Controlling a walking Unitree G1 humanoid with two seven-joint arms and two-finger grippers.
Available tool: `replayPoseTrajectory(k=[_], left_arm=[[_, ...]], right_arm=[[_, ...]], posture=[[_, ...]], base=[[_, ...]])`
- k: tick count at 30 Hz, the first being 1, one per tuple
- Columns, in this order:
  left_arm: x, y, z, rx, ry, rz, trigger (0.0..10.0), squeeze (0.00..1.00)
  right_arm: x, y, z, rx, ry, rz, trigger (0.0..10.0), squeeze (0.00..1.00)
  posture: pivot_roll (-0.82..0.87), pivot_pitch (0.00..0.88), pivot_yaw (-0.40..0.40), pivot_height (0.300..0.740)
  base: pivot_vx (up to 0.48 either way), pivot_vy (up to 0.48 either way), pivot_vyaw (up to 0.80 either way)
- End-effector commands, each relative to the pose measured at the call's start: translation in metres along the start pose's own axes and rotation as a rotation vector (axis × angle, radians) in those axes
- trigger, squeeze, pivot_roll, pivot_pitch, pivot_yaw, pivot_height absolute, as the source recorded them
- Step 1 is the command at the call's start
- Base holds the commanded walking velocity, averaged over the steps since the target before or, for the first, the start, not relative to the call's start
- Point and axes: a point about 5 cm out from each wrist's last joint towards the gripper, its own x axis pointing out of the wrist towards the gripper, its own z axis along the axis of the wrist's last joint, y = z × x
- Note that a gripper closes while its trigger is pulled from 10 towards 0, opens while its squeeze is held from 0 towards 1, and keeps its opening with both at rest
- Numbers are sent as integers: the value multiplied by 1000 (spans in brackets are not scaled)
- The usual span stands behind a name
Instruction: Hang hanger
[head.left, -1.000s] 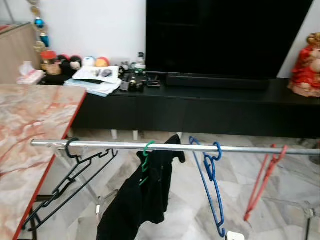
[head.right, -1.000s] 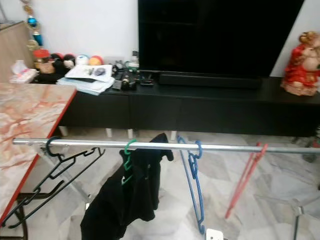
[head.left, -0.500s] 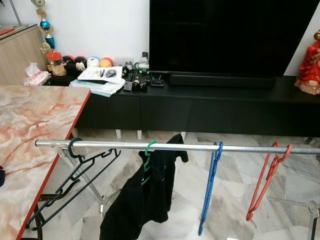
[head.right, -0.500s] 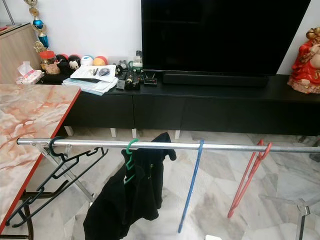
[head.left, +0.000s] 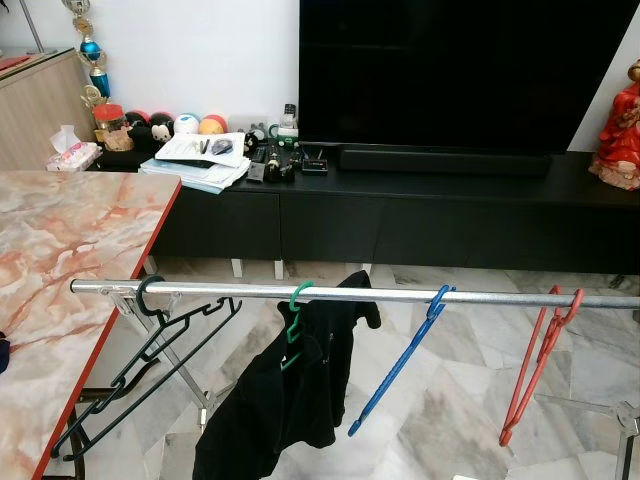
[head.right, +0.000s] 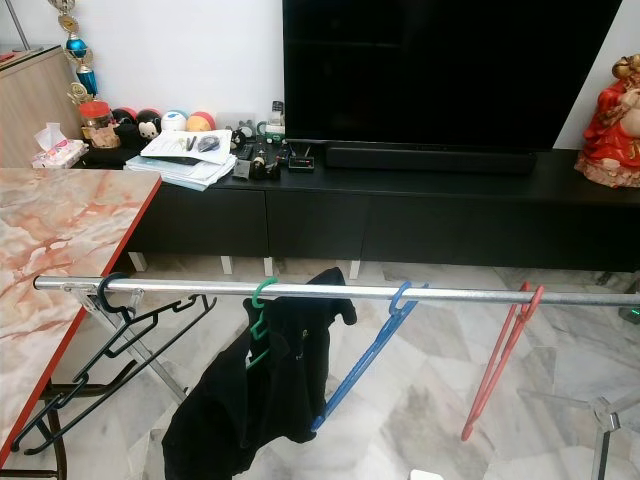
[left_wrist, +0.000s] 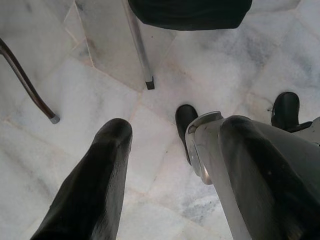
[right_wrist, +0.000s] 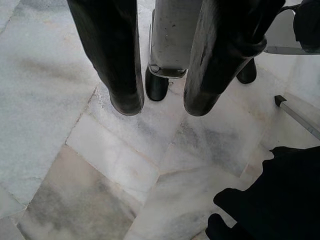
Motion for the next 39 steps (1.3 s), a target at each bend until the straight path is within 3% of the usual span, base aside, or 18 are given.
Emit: replayPoseTrajectory(k=[1,11,39], left_arm=[[0,0,-3,-8,17,-2,10000,0],[0,-1,-1,-7,13,-6,10000,0],[1,0,1,-8,9,-9,10000,0]], right_arm=[[0,1,-1,-14,4,5,10000,0],[-1,-1,-4,-15,15,3,10000,0],[0,-3,-2,-21,19,7,10000,0]], posture=[[78,0,-37,740],[79,0,-38,740],[83,0,-37,740]], base=[[0,0,0],[0,0,0],[-265,0,0]])
